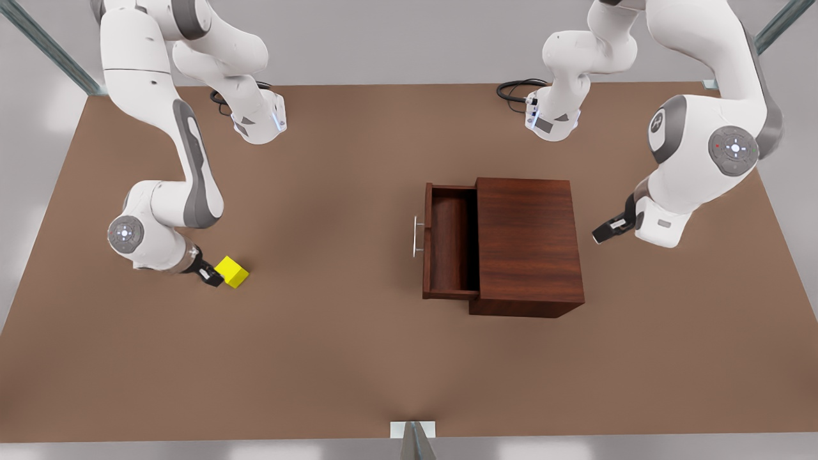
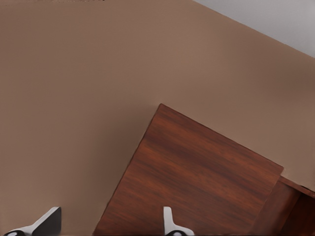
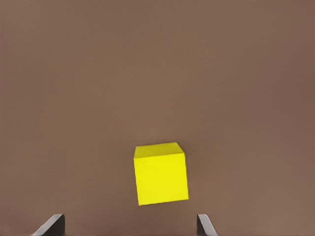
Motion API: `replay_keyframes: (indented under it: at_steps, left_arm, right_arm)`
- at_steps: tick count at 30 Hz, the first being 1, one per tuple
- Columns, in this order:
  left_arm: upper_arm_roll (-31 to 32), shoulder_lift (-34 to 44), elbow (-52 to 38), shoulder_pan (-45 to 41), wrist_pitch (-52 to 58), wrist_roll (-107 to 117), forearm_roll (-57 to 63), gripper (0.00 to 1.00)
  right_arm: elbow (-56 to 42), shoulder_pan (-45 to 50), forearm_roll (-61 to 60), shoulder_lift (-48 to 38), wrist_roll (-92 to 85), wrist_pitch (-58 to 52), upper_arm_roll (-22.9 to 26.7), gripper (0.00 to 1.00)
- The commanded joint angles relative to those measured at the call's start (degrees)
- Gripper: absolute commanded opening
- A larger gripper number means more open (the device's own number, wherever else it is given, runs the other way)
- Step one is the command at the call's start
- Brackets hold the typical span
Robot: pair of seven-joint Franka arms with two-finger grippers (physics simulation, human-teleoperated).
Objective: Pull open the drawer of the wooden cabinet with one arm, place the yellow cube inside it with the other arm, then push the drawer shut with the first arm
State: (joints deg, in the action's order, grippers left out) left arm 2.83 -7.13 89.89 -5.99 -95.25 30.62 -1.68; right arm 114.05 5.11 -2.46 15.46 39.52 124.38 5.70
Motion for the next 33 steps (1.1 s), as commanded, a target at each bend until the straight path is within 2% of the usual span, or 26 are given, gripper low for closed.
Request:
replay_keyframes:
  at_steps: [1, 6, 13, 33]
  left_arm:
    - [-0.3, 0.1, -0.6, 0.4, -0.3, -28.0, -1.0, 1.0]
    - [-1.3, 1.2, -0.5, 1.3, 0.5, -27.8, -1.1, 1.0]
    - [-1.3, 1.0, -0.2, 1.4, 0.6, -26.8, -1.1, 1.0]
    - [-1.3, 1.4, 0.4, 1.4, 3.5, -26.3, -1.1, 1.0]
  right_arm:
    - [3.4, -0.1, 1.9, -1.2, -19.9, 14.6, 0.1, 1.0]
    - [7.3, -0.1, 5.3, -0.8, -19.7, 19.4, 0.0, 1.0]
    - [7.9, -1.8, 7.6, 2.1, -20.2, 21.7, 0.0, 1.0]
    - [10.0, -3.0, 4.7, 5.8, -19.0, 24.5, -1.7, 1.0]
